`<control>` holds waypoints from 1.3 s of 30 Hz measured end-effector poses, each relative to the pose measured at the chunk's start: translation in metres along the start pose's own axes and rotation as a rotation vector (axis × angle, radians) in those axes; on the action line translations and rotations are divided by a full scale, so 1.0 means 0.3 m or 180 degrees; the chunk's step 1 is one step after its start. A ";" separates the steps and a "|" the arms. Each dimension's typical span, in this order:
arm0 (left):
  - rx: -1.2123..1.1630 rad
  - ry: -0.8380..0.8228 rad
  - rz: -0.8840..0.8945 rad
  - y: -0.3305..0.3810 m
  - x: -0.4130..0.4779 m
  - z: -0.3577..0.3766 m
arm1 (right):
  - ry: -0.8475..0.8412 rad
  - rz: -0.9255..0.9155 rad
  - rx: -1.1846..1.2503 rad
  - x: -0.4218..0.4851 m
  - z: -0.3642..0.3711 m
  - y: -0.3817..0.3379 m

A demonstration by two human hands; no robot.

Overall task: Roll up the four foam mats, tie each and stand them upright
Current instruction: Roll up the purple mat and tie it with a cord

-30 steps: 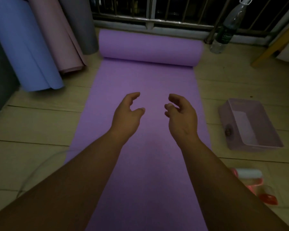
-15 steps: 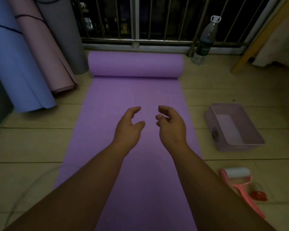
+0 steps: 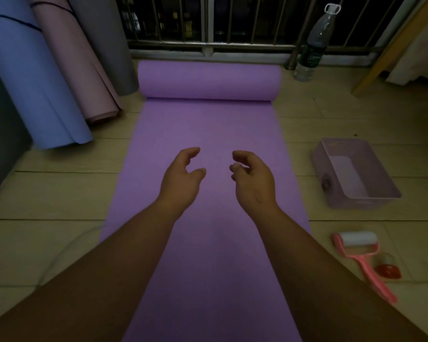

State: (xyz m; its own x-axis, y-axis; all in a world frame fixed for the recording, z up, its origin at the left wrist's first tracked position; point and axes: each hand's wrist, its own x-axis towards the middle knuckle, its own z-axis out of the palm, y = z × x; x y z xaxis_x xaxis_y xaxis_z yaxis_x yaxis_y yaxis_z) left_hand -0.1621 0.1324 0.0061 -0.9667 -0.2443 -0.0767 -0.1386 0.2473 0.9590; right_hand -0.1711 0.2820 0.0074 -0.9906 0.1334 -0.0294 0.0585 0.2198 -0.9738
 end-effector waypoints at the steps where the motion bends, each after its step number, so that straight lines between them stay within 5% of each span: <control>1: 0.0022 0.0000 -0.0010 -0.011 -0.013 -0.011 | -0.0004 0.0009 -0.0002 -0.014 0.003 0.002; 22: -0.0134 -0.0024 -0.0489 0.062 -0.494 -0.181 | -0.0193 0.0297 -0.0425 -0.476 -0.116 -0.110; 30: 0.0548 -0.0475 -0.0702 -0.013 -0.644 -0.212 | -0.0744 0.0233 -0.1241 -0.647 -0.148 -0.045; 33: 0.1034 -0.0949 -0.0934 -0.039 -0.691 -0.224 | -0.1220 0.0283 -0.1710 -0.681 -0.138 0.000; 39: 0.2508 -0.3110 -0.1499 -0.106 -0.764 -0.231 | -0.2584 0.0557 -0.2681 -0.741 -0.136 0.071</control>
State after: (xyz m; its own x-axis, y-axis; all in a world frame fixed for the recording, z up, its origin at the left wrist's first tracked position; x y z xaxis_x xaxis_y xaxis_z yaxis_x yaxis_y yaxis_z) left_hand 0.0788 0.1156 0.0122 -0.5036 0.2288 -0.8331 -0.2652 0.8768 0.4011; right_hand 0.0554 0.2964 0.0023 -0.7316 -0.3612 -0.5782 -0.0368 0.8678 -0.4956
